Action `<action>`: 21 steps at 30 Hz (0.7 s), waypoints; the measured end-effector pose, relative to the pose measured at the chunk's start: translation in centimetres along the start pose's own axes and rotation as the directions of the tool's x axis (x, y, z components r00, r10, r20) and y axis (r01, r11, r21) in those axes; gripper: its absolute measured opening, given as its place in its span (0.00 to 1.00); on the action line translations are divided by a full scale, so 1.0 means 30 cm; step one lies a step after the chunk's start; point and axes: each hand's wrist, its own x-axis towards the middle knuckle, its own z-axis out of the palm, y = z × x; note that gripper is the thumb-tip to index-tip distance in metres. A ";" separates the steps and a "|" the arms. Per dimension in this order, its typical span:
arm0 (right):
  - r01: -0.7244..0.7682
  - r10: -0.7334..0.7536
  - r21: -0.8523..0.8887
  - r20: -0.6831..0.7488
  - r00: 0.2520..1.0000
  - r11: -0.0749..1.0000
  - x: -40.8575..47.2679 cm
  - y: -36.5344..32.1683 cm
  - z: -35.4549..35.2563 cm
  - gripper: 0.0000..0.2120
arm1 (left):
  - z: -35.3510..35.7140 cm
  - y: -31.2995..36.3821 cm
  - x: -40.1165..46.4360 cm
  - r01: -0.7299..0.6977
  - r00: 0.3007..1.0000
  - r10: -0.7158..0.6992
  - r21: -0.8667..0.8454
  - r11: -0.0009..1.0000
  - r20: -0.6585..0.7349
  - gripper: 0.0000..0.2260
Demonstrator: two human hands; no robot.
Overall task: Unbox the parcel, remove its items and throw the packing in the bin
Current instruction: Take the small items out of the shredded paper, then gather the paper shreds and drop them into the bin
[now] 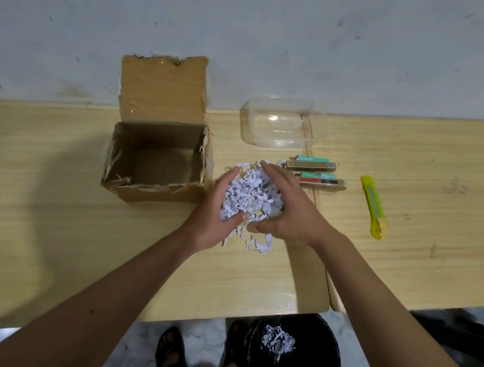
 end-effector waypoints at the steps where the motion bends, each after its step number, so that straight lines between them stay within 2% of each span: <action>1: 0.000 0.000 -0.020 0.027 1.000 1.000 0.013 0.002 0.001 0.62 | -0.005 -0.005 0.000 -0.010 1.000 0.010 -0.001 1.000 0.015 0.40; 5: 0.006 0.000 -0.093 0.074 0.997 0.996 0.041 0.002 0.027 0.59 | -0.006 -0.015 -0.007 -0.021 1.000 0.021 0.015 1.000 0.010 0.39; 12: 0.078 -0.088 -0.100 -0.094 0.992 0.992 0.014 -0.005 0.063 0.34 | -0.002 -0.014 -0.029 0.027 0.998 -0.030 -0.037 0.999 -0.060 0.31; 17: 0.015 -0.025 -0.052 -0.182 0.983 0.999 -0.042 -0.044 0.116 0.19 | 0.026 -0.016 -0.052 0.131 0.978 -0.147 -0.114 0.985 -0.145 0.29; 19: -0.068 0.071 0.020 -0.232 0.970 0.997 -0.061 -0.057 0.126 0.15 | 0.027 -0.013 -0.049 0.127 0.980 -0.145 -0.126 0.984 -0.137 0.29; 21: -0.143 0.160 0.081 -0.265 0.951 0.986 -0.090 -0.067 0.130 0.15 | 0.027 -0.008 -0.051 0.111 0.986 -0.125 -0.130 0.985 -0.110 0.28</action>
